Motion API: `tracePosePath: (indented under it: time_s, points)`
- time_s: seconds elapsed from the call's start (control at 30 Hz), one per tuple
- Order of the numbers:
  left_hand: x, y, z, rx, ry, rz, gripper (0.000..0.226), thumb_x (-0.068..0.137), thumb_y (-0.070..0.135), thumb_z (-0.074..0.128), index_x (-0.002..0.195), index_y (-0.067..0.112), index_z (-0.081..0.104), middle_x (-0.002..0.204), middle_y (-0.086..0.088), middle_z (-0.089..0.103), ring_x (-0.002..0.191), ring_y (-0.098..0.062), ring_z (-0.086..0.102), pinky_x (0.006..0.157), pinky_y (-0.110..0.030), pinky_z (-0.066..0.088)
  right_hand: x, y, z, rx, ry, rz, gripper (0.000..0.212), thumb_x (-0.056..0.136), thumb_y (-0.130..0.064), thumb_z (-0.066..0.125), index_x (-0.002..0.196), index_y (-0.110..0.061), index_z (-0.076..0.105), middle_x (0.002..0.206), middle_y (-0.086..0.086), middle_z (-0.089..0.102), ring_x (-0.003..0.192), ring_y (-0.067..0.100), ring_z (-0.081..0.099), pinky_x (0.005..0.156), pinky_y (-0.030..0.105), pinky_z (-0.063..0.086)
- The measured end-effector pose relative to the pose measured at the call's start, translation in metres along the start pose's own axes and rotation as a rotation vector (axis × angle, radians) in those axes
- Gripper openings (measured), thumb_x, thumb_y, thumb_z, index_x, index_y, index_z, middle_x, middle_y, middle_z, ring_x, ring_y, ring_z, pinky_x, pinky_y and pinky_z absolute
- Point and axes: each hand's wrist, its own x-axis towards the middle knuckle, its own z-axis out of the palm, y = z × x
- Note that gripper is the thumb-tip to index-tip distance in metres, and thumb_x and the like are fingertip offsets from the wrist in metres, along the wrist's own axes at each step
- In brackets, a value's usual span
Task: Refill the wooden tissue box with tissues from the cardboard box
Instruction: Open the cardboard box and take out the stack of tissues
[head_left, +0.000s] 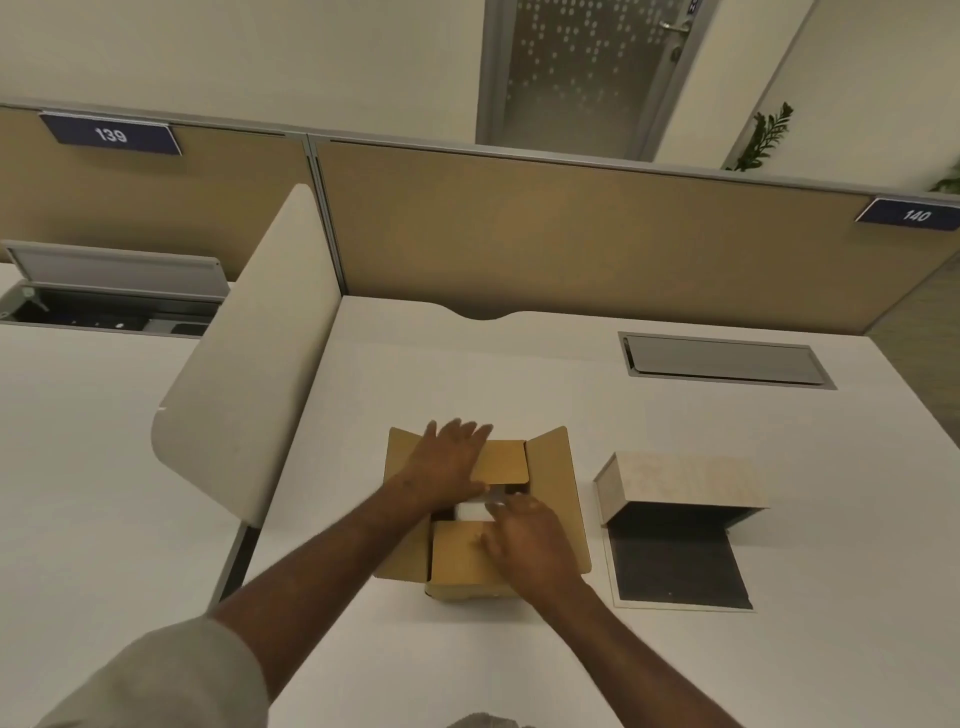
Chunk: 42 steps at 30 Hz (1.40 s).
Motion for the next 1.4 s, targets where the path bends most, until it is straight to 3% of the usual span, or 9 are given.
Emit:
tracePosePath:
  time_s: [0.27,0.43,0.5,0.6,0.8,1.07,1.2,1.3,1.4]
  points:
    - [0.021,-0.005,0.022,0.14,-0.102,0.014,0.085,0.089,0.038,0.057,0.155,0.02,0.006,0.152,-0.012,0.039,0.133,-0.033,0.044,0.112,-0.053,0.031,-0.019,-0.002,-0.012,0.072,0.034,-0.026,0.035,0.101,-0.04,0.039,0.113,-0.025,0.068,0.113,-0.005,0.068,0.099,0.011,0.061,0.1,0.031,0.045]
    - [0.027,-0.022,0.003,0.002,-0.028,0.034,0.077,0.089,0.043,0.052,0.154,0.026,0.014,0.095,-0.003,0.065,0.079,-0.018,0.06,0.088,-0.035,0.049,-0.052,0.002,-0.013,0.294,-0.009,0.107,0.023,0.095,-0.044,0.055,0.101,-0.029,0.071,0.11,-0.014,0.066,0.097,0.004,0.058,0.089,0.013,0.042]
    - [0.034,-0.03,-0.007,-0.094,0.008,0.014,0.072,0.091,0.046,0.05,0.154,0.03,0.018,0.106,-0.005,0.07,0.087,-0.02,0.066,0.083,-0.034,0.054,-0.057,0.004,-0.01,0.424,-0.063,0.213,0.006,0.088,-0.037,0.068,0.093,-0.033,0.069,0.111,-0.017,0.064,0.099,0.004,0.059,0.088,0.01,0.044]
    - [0.049,-0.04,-0.017,-0.215,0.143,-0.079,0.063,0.094,0.05,0.049,0.15,0.028,0.03,0.124,-0.004,0.069,0.107,-0.024,0.067,0.096,-0.038,0.052,-0.064,0.009,0.004,0.465,-0.123,0.27,0.038,0.079,-0.033,0.077,0.11,-0.044,0.058,0.132,-0.019,0.051,0.12,0.006,0.05,0.099,0.018,0.043]
    - [0.077,-0.048,-0.009,0.055,0.05,-0.441,0.076,0.087,0.061,0.055,0.144,0.015,0.035,0.14,-0.01,0.055,0.13,-0.035,0.051,0.117,-0.062,0.014,-0.065,0.016,0.037,0.115,-0.207,0.144,0.082,0.086,-0.054,0.061,0.151,-0.042,0.013,0.162,-0.007,-0.014,0.15,0.019,-0.009,0.116,0.039,-0.013]
    - [0.07,-0.039,-0.004,0.109,0.21,-0.344,0.053,0.093,0.04,0.054,0.14,0.017,0.046,0.135,-0.009,0.057,0.124,-0.03,0.052,0.111,-0.049,0.032,-0.058,0.022,0.041,0.133,-0.243,0.124,0.084,0.086,-0.058,0.057,0.151,-0.044,0.006,0.158,-0.005,-0.026,0.146,0.014,-0.019,0.112,0.038,-0.02]
    - [0.019,-0.016,0.0,-0.395,0.62,-0.265,0.021,0.09,0.026,0.058,0.11,0.03,0.062,0.098,0.008,0.065,0.082,-0.01,0.062,0.071,-0.028,0.054,-0.051,0.023,0.023,0.412,-0.096,0.117,0.067,0.087,-0.053,0.06,0.138,-0.064,0.017,0.155,-0.027,0.017,0.144,0.002,0.018,0.117,0.03,0.014]
    - [-0.024,0.014,0.032,-0.797,0.438,-0.341,0.013,0.092,0.033,0.061,0.105,0.035,0.059,0.088,0.014,0.065,0.079,-0.006,0.065,0.067,-0.026,0.058,-0.02,0.022,0.003,0.509,0.203,0.076,0.049,0.093,-0.051,0.049,0.139,-0.054,0.034,0.133,-0.035,0.044,0.123,-0.011,0.042,0.105,0.012,0.032]
    - [-0.043,0.041,0.069,-0.928,0.213,-0.474,0.035,0.092,0.033,0.064,0.125,0.026,0.055,0.119,0.001,0.065,0.107,-0.017,0.063,0.088,-0.032,0.055,0.032,0.025,-0.007,0.473,0.286,0.012,0.042,0.097,-0.038,0.046,0.138,-0.033,0.048,0.135,-0.012,0.057,0.126,0.004,0.048,0.109,0.023,0.036]
